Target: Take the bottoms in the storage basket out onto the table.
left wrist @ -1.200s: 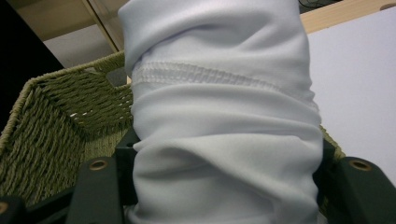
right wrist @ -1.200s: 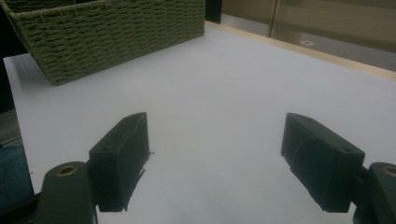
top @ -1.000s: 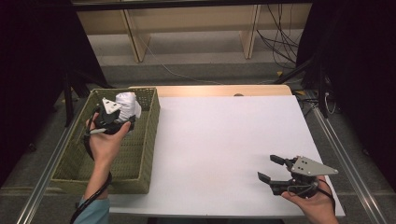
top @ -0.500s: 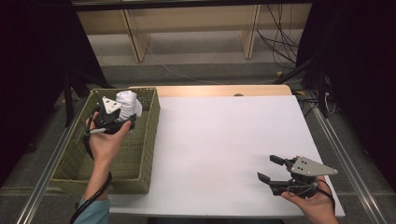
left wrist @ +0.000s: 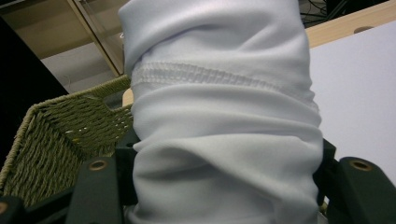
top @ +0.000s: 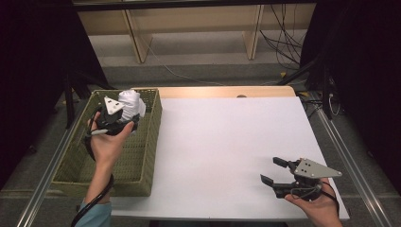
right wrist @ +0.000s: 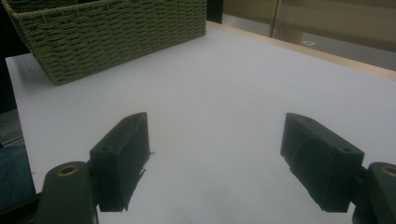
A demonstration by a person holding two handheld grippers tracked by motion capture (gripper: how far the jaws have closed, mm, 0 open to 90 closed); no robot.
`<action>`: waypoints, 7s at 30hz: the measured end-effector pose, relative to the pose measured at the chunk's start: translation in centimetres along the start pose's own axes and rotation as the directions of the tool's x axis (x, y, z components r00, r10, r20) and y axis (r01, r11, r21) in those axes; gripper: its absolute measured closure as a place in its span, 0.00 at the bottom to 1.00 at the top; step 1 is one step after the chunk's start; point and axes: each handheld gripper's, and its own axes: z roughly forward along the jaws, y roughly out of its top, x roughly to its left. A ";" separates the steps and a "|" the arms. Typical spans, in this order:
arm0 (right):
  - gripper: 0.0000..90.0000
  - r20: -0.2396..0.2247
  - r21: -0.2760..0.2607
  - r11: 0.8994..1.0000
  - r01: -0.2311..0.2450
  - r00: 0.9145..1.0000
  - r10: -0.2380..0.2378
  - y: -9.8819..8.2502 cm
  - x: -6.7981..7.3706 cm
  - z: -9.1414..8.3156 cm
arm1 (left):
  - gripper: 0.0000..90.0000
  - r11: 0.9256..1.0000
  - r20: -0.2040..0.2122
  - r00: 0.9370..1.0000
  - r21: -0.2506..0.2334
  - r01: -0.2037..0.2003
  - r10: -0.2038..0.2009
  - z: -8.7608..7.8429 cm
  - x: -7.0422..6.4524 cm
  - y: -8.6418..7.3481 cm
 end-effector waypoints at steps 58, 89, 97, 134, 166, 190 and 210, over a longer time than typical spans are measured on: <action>0.28 -0.003 0.002 1.000 0.003 1.000 -0.003 0.0 0.0 0.0 | 0.40 0.997 0.059 0.996 -0.045 -0.059 0.061 -1.3 -3.0 1.9; 0.28 -0.005 0.001 1.000 0.004 1.000 -0.004 -0.1 0.0 0.1 | 0.40 0.996 0.082 0.994 -0.052 -0.074 0.078 -1.6 -4.3 2.4; 0.28 -0.006 0.000 1.000 0.003 1.000 -0.003 -0.1 0.0 0.1 | 0.40 0.995 0.088 0.992 -0.052 -0.082 0.086 -1.6 -4.6 2.5; 0.28 -0.009 -0.001 1.000 0.002 1.000 -0.002 -0.1 0.0 0.2 | 0.40 0.992 0.116 0.986 -0.057 -0.113 0.119 -1.8 -6.2 2.9; 0.28 -0.010 0.001 1.000 0.006 1.000 -0.006 -0.1 -0.1 0.1 | 0.40 0.988 0.137 0.979 -0.061 -0.142 0.149 -2.0 -7.5 3.3; 0.28 -0.011 0.000 1.000 0.003 1.000 -0.003 -0.1 0.0 0.2 | 0.40 0.985 0.161 0.972 -0.061 -0.161 0.168 -2.0 -8.7 3.4; 0.28 -0.012 0.000 1.000 0.005 1.000 -0.005 -0.1 -0.1 0.1 | 0.40 0.983 0.189 0.965 -0.059 -0.171 0.179 -1.9 -9.6 3.4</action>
